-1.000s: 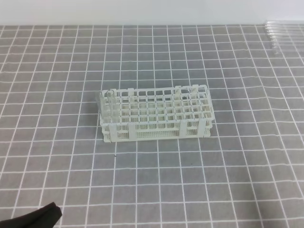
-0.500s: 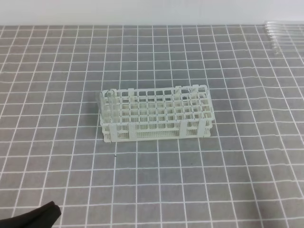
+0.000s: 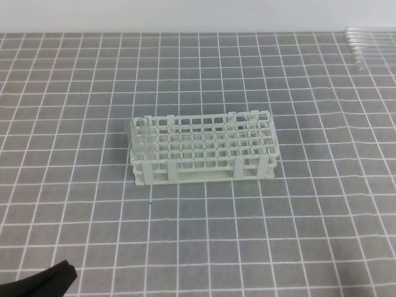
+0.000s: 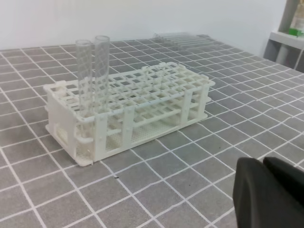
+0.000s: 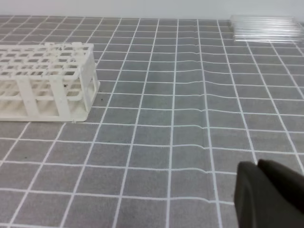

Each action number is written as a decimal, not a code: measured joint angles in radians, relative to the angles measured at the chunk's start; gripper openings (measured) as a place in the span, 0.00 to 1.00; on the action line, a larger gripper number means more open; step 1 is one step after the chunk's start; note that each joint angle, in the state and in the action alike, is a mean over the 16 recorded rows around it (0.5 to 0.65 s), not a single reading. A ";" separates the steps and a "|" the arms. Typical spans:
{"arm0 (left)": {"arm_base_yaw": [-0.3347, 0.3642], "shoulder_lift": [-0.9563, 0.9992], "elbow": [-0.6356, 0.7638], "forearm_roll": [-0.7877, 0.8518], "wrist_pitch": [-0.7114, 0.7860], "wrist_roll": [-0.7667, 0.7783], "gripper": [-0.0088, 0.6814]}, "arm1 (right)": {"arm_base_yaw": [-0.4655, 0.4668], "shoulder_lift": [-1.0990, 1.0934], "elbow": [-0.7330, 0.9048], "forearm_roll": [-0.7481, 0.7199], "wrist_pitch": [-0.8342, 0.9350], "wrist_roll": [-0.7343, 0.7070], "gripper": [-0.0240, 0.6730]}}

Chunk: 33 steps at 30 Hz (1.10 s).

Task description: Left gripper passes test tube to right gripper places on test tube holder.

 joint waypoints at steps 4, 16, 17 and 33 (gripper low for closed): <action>0.000 0.000 0.001 0.000 0.004 0.000 0.01 | 0.000 0.000 0.000 0.006 0.009 -0.001 0.02; 0.000 0.001 0.001 0.000 0.009 0.000 0.01 | 0.000 0.000 0.000 0.013 0.008 0.000 0.02; 0.000 0.001 0.001 0.000 0.011 0.000 0.01 | 0.000 0.000 0.000 0.013 0.008 0.001 0.02; 0.000 0.002 -0.014 -0.037 0.154 -0.284 0.01 | 0.000 0.000 0.000 0.013 0.008 0.001 0.02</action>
